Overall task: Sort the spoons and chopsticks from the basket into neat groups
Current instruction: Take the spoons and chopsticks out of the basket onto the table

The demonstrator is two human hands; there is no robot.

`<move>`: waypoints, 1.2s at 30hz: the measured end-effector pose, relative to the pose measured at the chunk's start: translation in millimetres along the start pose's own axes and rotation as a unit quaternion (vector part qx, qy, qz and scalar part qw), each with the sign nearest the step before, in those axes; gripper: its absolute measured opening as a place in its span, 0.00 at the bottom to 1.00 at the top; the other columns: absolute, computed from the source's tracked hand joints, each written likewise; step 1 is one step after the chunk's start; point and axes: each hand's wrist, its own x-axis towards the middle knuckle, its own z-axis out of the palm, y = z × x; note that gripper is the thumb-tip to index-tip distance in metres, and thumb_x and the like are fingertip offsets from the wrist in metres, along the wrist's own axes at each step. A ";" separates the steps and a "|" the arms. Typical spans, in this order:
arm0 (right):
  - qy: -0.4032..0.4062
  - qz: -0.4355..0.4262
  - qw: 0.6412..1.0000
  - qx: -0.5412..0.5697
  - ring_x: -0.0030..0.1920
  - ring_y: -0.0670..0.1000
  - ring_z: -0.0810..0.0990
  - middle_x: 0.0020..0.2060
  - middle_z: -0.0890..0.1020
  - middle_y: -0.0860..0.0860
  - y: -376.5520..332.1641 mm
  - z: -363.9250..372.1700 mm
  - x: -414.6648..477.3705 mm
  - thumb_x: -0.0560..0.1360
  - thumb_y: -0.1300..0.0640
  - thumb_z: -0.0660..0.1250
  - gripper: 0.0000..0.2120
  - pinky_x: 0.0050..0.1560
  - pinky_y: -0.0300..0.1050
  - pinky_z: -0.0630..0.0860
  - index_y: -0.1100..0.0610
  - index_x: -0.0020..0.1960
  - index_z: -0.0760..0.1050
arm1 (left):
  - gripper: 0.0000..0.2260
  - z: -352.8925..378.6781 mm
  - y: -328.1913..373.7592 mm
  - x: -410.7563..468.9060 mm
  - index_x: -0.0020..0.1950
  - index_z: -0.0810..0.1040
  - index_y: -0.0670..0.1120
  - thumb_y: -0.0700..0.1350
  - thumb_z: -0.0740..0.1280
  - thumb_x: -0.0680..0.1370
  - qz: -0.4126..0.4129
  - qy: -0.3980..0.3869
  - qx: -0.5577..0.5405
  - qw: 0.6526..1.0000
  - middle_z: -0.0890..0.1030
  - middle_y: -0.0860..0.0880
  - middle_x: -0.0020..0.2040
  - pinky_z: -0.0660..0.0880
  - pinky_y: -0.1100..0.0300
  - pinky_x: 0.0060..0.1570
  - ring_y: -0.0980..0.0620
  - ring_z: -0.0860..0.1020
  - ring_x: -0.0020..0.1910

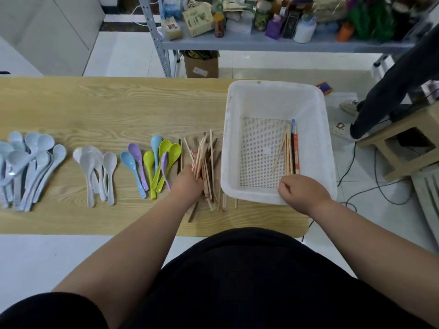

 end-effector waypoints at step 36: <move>0.191 -0.161 0.964 -0.095 0.65 0.61 0.74 0.58 0.78 0.60 87.3 -31.3 7.7 0.71 0.62 0.71 0.16 0.74 0.60 0.62 0.62 0.58 0.80 | 0.21 52.9 158.1 -2.0 0.71 0.71 0.41 0.40 0.66 0.77 0.277 0.047 0.054 0.958 0.74 0.41 0.65 0.70 0.45 0.67 0.40 0.72 0.66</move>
